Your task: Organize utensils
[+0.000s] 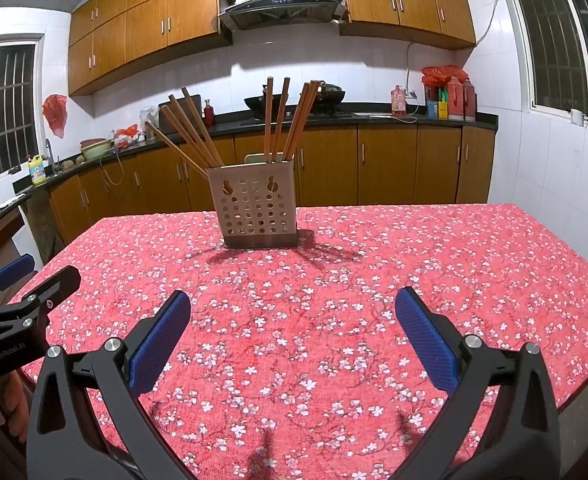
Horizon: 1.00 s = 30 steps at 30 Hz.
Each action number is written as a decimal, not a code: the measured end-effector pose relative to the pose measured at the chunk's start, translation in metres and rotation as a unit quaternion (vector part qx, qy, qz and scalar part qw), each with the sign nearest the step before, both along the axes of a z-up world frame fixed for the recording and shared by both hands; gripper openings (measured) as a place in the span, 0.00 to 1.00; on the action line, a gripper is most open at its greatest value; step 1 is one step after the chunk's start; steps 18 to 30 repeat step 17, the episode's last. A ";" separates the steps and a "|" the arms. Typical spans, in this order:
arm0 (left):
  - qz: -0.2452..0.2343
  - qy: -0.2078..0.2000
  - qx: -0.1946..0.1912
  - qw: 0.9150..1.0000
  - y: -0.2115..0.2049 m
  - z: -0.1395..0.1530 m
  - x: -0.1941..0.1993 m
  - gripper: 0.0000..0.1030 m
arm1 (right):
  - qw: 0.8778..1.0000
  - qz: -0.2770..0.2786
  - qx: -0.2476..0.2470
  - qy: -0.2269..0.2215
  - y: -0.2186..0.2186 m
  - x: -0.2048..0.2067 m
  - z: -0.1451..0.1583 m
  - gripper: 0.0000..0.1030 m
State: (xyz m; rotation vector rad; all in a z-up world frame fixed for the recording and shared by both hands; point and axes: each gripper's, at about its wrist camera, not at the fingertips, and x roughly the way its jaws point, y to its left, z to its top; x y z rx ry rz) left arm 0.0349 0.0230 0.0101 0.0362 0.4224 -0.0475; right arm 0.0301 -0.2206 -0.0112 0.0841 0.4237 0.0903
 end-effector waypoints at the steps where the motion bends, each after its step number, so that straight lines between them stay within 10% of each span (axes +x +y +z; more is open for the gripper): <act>1: 0.000 0.000 -0.001 1.000 0.000 0.000 0.000 0.96 | 1.000 0.000 0.000 0.000 0.000 0.000 0.000 0.98; 30: 0.003 0.007 -0.009 1.000 0.006 0.003 0.004 0.96 | 1.000 0.000 0.000 0.000 -0.001 0.001 0.001 0.98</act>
